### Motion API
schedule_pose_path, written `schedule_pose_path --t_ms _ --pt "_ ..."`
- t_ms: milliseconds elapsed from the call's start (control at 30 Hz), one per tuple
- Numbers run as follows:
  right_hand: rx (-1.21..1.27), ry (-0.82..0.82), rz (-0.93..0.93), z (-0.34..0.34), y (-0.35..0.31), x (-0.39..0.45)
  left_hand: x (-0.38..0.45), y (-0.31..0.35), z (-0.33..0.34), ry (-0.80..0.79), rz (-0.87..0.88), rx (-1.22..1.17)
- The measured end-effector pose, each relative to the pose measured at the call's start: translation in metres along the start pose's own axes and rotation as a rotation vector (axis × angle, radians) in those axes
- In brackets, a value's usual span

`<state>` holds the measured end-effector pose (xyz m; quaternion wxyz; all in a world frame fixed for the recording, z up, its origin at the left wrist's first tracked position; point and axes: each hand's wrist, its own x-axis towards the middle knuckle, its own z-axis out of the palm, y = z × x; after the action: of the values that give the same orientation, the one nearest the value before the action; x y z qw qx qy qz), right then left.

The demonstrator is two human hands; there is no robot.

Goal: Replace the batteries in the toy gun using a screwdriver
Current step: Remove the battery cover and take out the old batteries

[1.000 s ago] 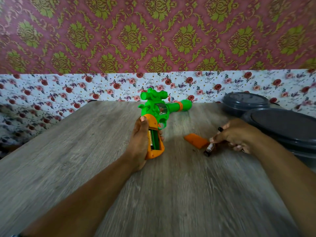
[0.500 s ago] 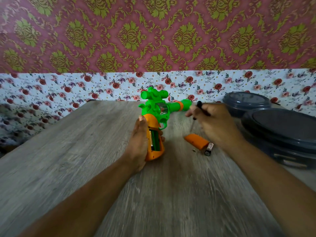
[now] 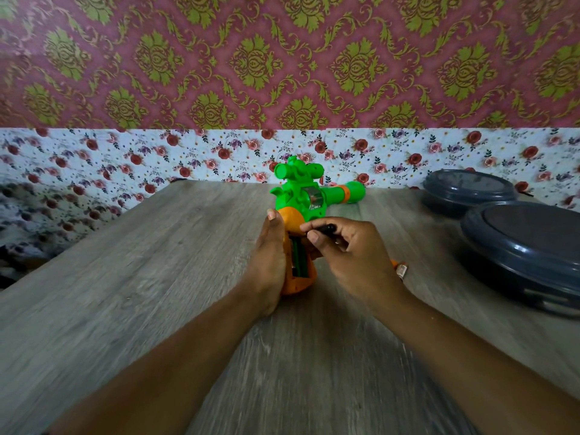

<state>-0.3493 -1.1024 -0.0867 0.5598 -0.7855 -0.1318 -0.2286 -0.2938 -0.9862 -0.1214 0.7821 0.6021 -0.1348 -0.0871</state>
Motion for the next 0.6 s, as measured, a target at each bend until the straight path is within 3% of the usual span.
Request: schedule_pose_path --t_ms 600 --pt "0.259 -0.069 0.219 -0.009 -0.005 0.026 -0.001 0.005 0.003 -0.006 0.086 0.085"
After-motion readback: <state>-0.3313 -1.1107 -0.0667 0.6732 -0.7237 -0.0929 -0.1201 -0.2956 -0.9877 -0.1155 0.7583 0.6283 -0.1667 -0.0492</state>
